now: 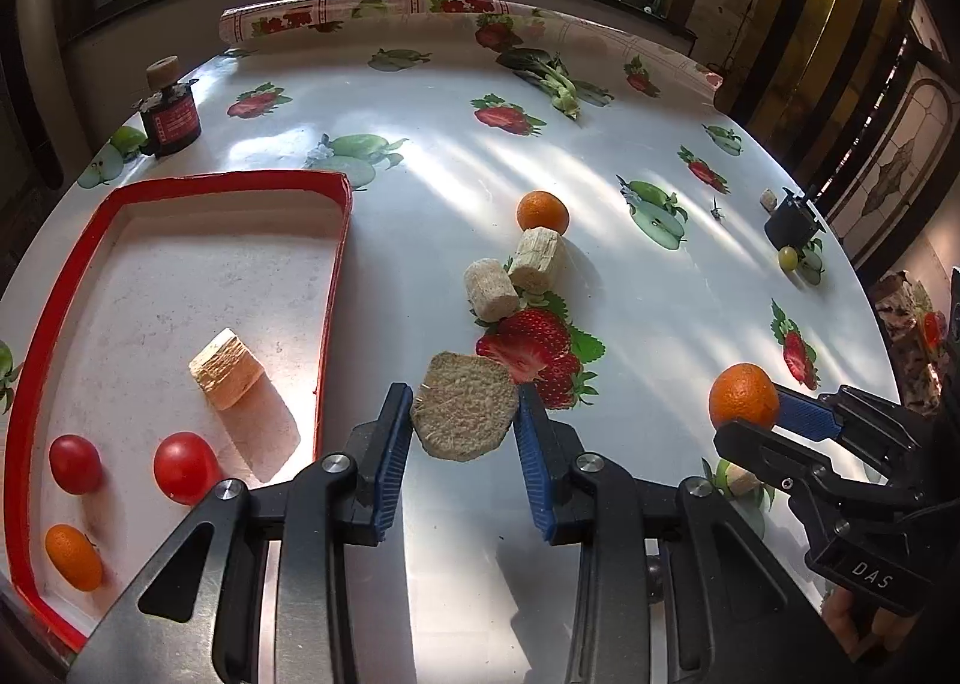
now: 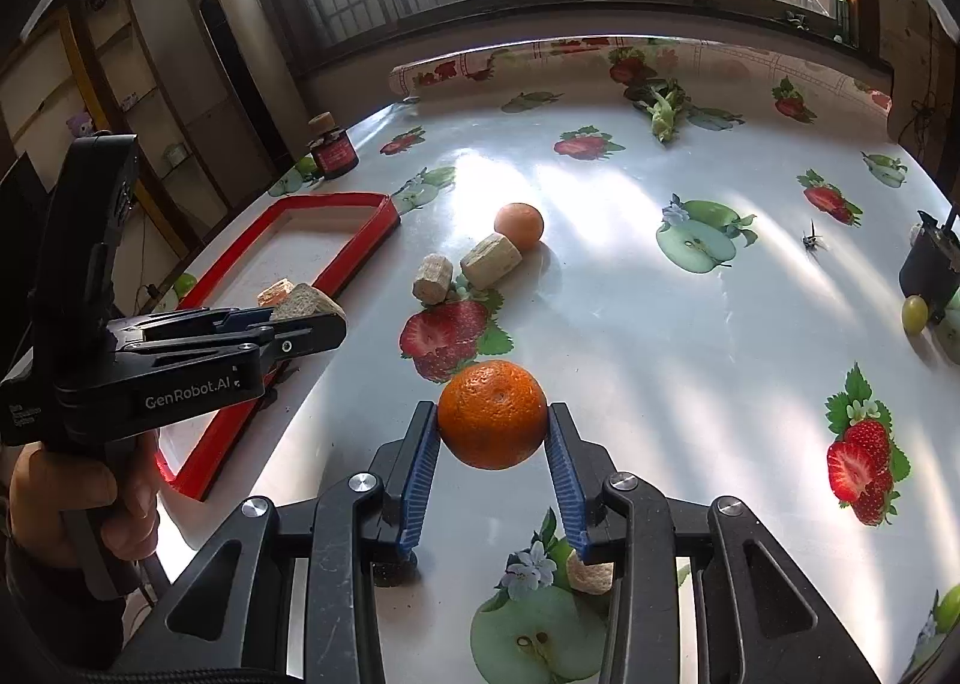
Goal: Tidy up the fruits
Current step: 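Carry the beige disc and orange in both tools over the tray, then open the left tool to release the disc while the right tool releases the orange, then withdraw both open tools from the tray, then move the left tool to a beige block while the right tool approaches a green lime, then grasp the beige block with the left tool while the right tool grasps the lime, then carry the beige block and green lime in both tools over the tray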
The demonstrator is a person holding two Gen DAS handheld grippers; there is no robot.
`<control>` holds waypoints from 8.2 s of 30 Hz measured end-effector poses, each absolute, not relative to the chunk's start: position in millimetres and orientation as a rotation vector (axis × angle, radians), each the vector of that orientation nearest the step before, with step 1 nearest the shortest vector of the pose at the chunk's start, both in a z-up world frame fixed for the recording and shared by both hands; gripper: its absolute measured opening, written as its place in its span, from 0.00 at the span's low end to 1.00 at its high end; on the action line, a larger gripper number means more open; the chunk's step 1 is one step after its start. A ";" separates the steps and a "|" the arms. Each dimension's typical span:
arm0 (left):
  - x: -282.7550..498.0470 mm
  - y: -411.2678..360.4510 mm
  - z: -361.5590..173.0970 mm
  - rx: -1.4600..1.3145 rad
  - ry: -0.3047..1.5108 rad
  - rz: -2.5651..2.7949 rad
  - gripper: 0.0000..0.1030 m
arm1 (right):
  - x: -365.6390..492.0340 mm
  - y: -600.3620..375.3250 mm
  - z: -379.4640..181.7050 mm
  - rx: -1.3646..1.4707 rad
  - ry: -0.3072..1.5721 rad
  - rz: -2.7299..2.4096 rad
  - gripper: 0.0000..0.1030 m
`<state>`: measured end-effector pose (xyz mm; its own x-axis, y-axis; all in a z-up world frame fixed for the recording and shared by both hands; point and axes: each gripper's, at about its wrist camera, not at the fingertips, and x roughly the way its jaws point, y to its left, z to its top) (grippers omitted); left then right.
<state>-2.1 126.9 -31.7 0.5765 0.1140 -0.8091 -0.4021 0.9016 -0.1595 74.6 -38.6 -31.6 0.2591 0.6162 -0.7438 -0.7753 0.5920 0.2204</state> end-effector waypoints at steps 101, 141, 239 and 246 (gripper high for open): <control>-59.9 296.1 -68.1 -0.485 0.980 0.581 0.31 | 65.0 234.9 -74.1 -0.449 0.982 1.190 0.37; -79.7 224.8 -14.2 -0.425 0.899 0.556 0.39 | 63.1 81.6 -3.9 -0.294 0.868 1.092 0.56; -8.1 155.7 -21.6 -0.369 0.878 0.328 0.26 | 146.3 -72.0 -34.9 -0.096 0.882 0.796 0.25; -33.2 178.1 -13.6 -0.364 0.858 0.398 0.26 | 115.1 -29.0 -24.4 -0.121 0.869 0.897 0.25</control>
